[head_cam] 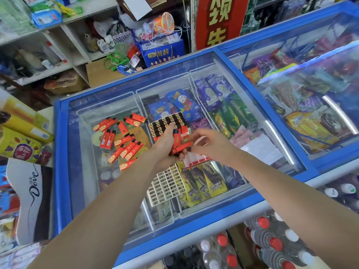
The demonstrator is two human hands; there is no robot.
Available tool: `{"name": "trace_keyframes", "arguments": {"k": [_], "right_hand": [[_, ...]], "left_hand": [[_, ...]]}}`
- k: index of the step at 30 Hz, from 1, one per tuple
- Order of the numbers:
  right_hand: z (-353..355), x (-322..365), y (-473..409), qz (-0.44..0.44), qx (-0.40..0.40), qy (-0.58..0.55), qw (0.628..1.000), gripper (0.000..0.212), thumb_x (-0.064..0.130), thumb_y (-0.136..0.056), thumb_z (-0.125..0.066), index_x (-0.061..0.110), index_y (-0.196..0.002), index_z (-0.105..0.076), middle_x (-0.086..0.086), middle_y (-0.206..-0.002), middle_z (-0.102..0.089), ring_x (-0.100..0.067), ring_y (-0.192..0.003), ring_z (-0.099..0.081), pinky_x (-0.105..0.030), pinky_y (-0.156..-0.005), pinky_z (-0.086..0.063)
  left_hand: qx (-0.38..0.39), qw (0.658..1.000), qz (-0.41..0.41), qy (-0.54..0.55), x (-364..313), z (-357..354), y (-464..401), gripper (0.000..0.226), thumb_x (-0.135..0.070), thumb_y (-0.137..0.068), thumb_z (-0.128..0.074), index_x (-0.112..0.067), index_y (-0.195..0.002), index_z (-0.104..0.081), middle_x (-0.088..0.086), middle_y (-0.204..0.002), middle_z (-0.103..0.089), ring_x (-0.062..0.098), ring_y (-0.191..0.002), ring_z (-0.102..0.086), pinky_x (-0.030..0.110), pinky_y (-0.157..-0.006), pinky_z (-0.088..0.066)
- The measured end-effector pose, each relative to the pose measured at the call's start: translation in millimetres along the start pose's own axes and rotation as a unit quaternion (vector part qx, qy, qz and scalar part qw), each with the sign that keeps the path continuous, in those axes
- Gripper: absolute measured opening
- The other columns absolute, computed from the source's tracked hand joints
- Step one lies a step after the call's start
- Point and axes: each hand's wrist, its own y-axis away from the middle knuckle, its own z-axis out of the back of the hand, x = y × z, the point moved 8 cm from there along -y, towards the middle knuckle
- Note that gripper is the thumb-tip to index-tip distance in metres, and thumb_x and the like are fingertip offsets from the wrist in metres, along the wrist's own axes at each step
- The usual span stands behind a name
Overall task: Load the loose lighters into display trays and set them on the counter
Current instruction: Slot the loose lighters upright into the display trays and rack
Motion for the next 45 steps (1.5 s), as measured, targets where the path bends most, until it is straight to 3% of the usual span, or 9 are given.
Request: {"name": "trace_keyframes", "arguments": {"k": [7,12,16,18,23,27,31,34,45], "right_hand": [[-31.7,45.7,18.2,0.243,0.096,0.37,0.891,0.032,0.011,-0.092,-0.056,0.02,-0.121,-0.065,0.003,-0.113,-0.062,-0.018,-0.104,-0.056,-0.037,-0.089,-0.049],[-24.4,33.0,12.4,0.195,0.084,0.337,0.917,0.029,0.007,-0.093,-0.054,0.02,-0.117,-0.064,0.003,-0.11,-0.065,-0.016,-0.096,-0.06,-0.036,-0.086,-0.051],[11.0,0.8,4.4,0.075,-0.05,0.16,0.983,0.013,0.01,-0.087,-0.063,0.021,-0.093,-0.06,0.009,-0.082,-0.07,-0.007,-0.071,-0.067,-0.039,-0.066,-0.057],[20.9,-12.8,2.8,0.04,-0.094,0.081,0.991,0.016,0.012,-0.087,-0.067,0.025,-0.091,-0.06,0.012,-0.083,-0.073,-0.007,-0.07,-0.07,-0.028,-0.056,-0.055],[17.3,-21.8,-8.5,0.058,-0.084,0.202,0.974,0.013,0.007,-0.09,-0.066,0.019,-0.096,-0.063,0.009,-0.09,-0.069,-0.01,-0.082,-0.068,-0.014,-0.068,-0.05],[13.9,-25.3,-14.5,0.08,-0.098,0.295,0.947,0.014,0.012,-0.092,-0.064,0.011,-0.105,-0.068,0.001,-0.102,-0.063,-0.014,-0.087,-0.059,-0.01,-0.066,-0.036],[6.5,-31.0,-15.6,0.083,-0.067,0.299,0.948,0.021,0.01,-0.093,-0.06,0.011,-0.112,-0.068,-0.003,-0.107,-0.066,-0.019,-0.09,-0.063,-0.031,-0.077,-0.051],[1.8,-36.1,-16.7,0.074,-0.054,0.315,0.945,0.025,0.006,-0.094,-0.057,0.013,-0.116,-0.066,-0.005,-0.103,-0.07,-0.023,-0.085,-0.066,-0.033,-0.072,-0.052],[-3.8,-46.0,-17.9,0.046,-0.084,0.305,0.948,0.026,0.003,-0.099,-0.048,0.006,-0.12,-0.064,-0.011,-0.094,-0.07,-0.029,-0.08,-0.067,-0.043,-0.069,-0.054]], "left_hand": [[0.038,0.997,0.042,-0.048,7.7,-9.2,2.8,0.093,-0.08,-0.094,-0.019,-0.008,-0.06,-0.065,0.01,-0.057,-0.053,0.018,-0.045,-0.048,0.025,-0.041,-0.04],[0.04,0.996,0.026,-0.072,5.1,-6.6,2.7,0.086,-0.078,-0.096,-0.013,-0.007,-0.078,-0.058,0.007,-0.06,-0.056,0.016,-0.047,-0.045,0.025,-0.044,-0.037],[-0.048,0.991,-0.009,-0.124,2.4,13.3,-5.8,0.081,-0.07,-0.101,-0.021,0.0,-0.094,-0.06,0.001,-0.062,-0.032,0.013,-0.051,-0.026,0.025,-0.043,-0.025],[-0.074,0.986,-0.023,-0.147,1.9,19.7,-10.9,0.074,-0.068,-0.101,-0.026,-0.002,-0.096,-0.058,0.0,-0.063,-0.033,0.013,-0.051,-0.029,0.025,-0.045,-0.028],[-0.125,0.941,-0.099,-0.299,-5.4,29.6,-16.1,0.067,-0.056,-0.096,-0.05,-0.011,-0.145,-0.039,-0.003,-0.083,-0.056,0.016,-0.067,-0.055,0.031,-0.063,-0.046],[-0.126,0.91,-0.13,-0.374,-2.8,25.0,-18.8,0.047,-0.039,-0.098,-0.057,-0.011,-0.134,-0.045,0.001,-0.092,-0.059,0.014,-0.064,-0.054,0.027,-0.052,-0.042],[-0.124,0.906,-0.145,-0.377,-1.7,21.8,-20.7,0.043,-0.028,-0.103,-0.052,-0.012,-0.142,-0.043,0.012,-0.112,-0.063,0.017,-0.066,-0.055,0.028,-0.054,-0.042],[-0.126,0.907,-0.144,-0.376,-2.0,23.4,-20.8,0.042,-0.024,-0.103,-0.051,-0.012,-0.143,-0.042,0.016,-0.119,-0.063,0.016,-0.063,-0.054,0.027,-0.05,-0.04],[-0.122,0.905,-0.165,-0.373,-3.1,24.9,-21.6,0.035,-0.019,-0.103,-0.05,-0.016,-0.138,-0.046,0.01,-0.094,-0.063,0.013,-0.052,-0.045,0.019,-0.035,-0.032]]}}
